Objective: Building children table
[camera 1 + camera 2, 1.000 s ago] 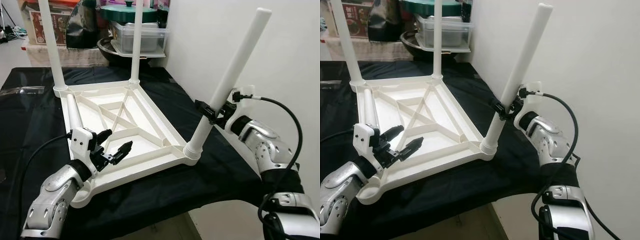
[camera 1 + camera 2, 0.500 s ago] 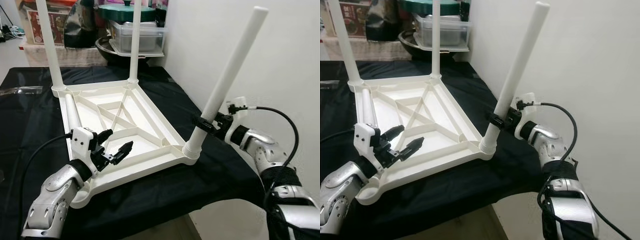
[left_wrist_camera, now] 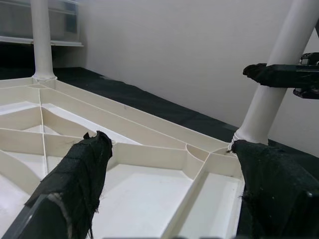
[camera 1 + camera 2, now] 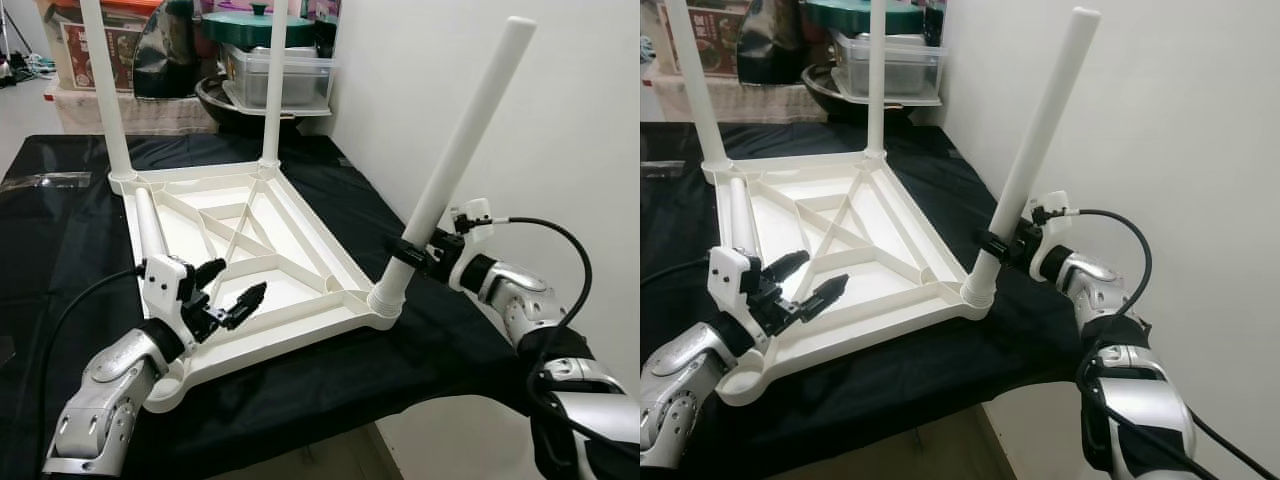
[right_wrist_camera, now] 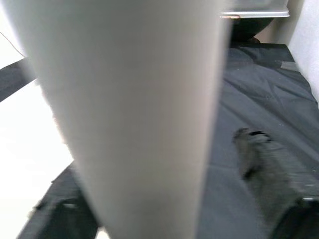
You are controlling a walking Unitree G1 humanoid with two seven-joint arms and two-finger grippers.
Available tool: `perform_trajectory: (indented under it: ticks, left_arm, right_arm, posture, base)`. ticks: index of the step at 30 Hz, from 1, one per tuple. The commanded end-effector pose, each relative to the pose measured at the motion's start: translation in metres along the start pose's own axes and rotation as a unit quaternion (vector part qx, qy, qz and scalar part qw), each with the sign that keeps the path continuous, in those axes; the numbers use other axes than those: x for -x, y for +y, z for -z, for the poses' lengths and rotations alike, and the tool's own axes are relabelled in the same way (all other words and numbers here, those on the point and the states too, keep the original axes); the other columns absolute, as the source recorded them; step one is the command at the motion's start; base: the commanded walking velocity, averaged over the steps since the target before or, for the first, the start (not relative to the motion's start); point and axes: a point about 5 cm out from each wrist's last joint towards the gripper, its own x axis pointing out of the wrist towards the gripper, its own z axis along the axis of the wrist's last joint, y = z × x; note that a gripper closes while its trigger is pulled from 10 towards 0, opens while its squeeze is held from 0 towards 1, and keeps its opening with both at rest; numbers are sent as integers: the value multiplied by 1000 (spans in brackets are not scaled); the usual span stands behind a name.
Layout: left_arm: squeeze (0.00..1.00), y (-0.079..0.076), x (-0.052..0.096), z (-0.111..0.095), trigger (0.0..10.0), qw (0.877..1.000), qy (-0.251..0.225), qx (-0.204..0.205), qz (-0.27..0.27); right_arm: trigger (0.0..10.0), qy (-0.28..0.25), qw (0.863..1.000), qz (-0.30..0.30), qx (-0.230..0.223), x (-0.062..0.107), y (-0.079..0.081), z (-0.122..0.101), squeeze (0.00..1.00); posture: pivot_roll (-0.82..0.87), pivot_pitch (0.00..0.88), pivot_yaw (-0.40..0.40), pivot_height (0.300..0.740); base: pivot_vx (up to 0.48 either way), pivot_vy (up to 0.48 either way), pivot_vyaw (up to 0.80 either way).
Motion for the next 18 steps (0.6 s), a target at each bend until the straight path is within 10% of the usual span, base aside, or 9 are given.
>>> perform_trajectory:
  ticks: [1,3,13,16,18]
  left_arm:
    - [0,-1,-2,2,10000,1000,7,-1,8]
    - [0,-1,-1,2,10000,1000,7,-1,8]
    - [0,-1,0,2,10000,1000,8,-1,7]
    - [0,-1,1,3,10000,1000,8,-1,7]
    - [0,-1,2,3,10000,1000,8,-1,6]
  right_arm:
    - [4000,4,1000,20,-3,5,-6,3,0]
    - [0,0,1000,27,-6,5,-7,5,0]
    - [0,-21,993,109,-36,3,-12,9,0]
    - [0,-17,979,196,-58,-1,-14,14,0]
    - [0,11,946,311,-93,0,-18,24,0]
  posture:
    - [99,0,-157,740]
    - [105,0,-154,740]
    - [109,0,-157,740]
    - [109,0,-157,740]
    - [109,0,-158,740]
  base:
    - [0,0,0]
    - [0,0,0]
    - [0,0,0]
    - [0,0,0]
    - [0,0,0]
